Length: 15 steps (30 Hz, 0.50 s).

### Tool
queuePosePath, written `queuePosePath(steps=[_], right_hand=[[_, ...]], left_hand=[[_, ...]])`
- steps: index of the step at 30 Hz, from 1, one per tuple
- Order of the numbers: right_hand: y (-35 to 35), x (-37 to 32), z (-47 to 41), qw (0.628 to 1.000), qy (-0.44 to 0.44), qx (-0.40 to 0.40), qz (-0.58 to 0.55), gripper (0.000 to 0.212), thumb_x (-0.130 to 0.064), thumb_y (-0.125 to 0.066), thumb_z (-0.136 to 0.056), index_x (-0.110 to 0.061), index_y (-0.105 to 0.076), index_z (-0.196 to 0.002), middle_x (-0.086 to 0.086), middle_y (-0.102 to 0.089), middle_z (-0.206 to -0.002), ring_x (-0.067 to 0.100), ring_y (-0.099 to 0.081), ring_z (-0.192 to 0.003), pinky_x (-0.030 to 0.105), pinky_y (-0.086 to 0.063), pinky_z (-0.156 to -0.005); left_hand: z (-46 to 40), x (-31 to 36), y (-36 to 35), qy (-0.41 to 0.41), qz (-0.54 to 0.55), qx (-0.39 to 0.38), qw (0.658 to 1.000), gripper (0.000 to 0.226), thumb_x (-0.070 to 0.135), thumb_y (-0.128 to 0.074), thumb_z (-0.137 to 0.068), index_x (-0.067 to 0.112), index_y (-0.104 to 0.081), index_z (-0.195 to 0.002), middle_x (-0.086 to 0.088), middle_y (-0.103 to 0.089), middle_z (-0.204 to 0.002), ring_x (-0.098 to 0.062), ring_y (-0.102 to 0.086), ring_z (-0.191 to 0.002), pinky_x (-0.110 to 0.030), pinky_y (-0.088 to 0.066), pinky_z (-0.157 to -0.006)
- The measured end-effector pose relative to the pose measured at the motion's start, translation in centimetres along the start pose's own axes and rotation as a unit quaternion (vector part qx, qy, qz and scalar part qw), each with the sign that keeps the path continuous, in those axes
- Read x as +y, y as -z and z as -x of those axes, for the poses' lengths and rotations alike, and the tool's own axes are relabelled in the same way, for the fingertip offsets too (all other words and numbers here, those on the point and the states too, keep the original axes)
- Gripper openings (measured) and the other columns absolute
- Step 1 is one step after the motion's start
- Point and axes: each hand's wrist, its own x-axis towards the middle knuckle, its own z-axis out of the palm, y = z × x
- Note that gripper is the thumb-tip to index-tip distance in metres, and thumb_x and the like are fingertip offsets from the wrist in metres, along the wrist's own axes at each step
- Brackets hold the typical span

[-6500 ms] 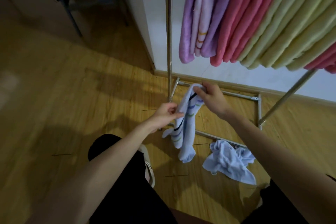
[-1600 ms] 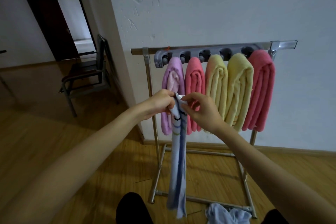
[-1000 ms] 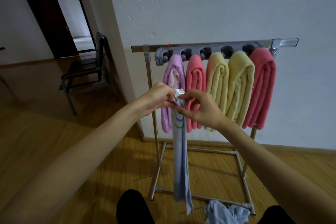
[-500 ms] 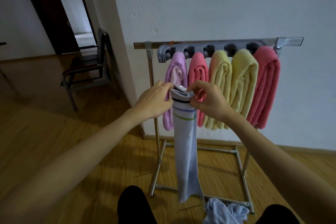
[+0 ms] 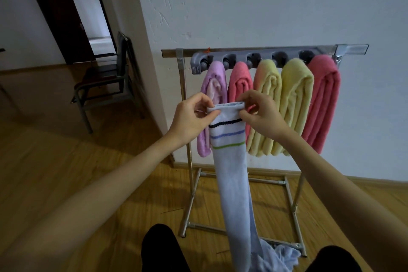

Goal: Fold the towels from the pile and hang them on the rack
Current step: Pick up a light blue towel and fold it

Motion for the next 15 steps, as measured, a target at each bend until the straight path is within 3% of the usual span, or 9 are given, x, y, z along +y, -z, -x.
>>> queuePosePath(steps=[3, 8, 12, 15], right_hand=[[0.6, -0.3, -0.2, 0.999, -0.022, -0.032, -0.023, 0.018, 0.005, -0.057, -0.078, -0.005, -0.065, -0.091, -0.001, -0.062, -0.074, 0.002, -0.057, -0.065, 0.014, -0.045, -0.060], [2.0, -0.5, -0.2, 0.996, -0.006, -0.085, -0.025, 0.015, -0.012, -0.069, -0.082, -0.003, -0.068, -0.093, 0.021, -0.063, -0.077, 0.032, -0.057, -0.065, 0.039, -0.046, -0.059], [2.1, -0.5, -0.8, 0.994, 0.002, -0.107, -0.016, 0.014, -0.012, -0.066, -0.087, 0.002, -0.067, -0.086, 0.026, -0.059, -0.072, 0.022, -0.049, -0.060, 0.038, -0.040, -0.056], [1.7, -0.8, -1.4, 0.993, -0.006, -0.112, -0.027, 0.015, -0.011, -0.064, -0.088, 0.004, -0.065, -0.084, 0.025, -0.055, -0.069, 0.018, -0.047, -0.061, 0.033, -0.037, -0.058]], left_hand=[[-0.7, 0.1, -0.7, 0.022, 0.025, 0.012, 0.999, 0.015, 0.005, -0.073, -0.080, 0.006, -0.059, -0.086, -0.013, -0.066, -0.082, -0.023, -0.066, -0.075, -0.026, -0.055, -0.066], [-1.6, 0.6, -1.3, 0.025, 0.027, 0.005, 0.999, 0.015, 0.005, -0.073, -0.080, 0.003, -0.060, -0.088, -0.011, -0.066, -0.083, -0.022, -0.067, -0.076, -0.028, -0.056, -0.067], [-1.6, 0.9, -1.1, 0.031, 0.037, 0.001, 0.999, 0.018, 0.005, -0.073, -0.080, 0.007, -0.058, -0.091, -0.002, -0.065, -0.083, -0.007, -0.064, -0.076, -0.020, -0.053, -0.068], [-0.5, 0.9, -0.3, 0.076, 0.107, 0.014, 0.991, 0.038, 0.004, -0.076, -0.076, 0.015, -0.051, -0.103, 0.001, -0.067, -0.088, -0.006, -0.066, -0.080, -0.018, -0.051, -0.073]])
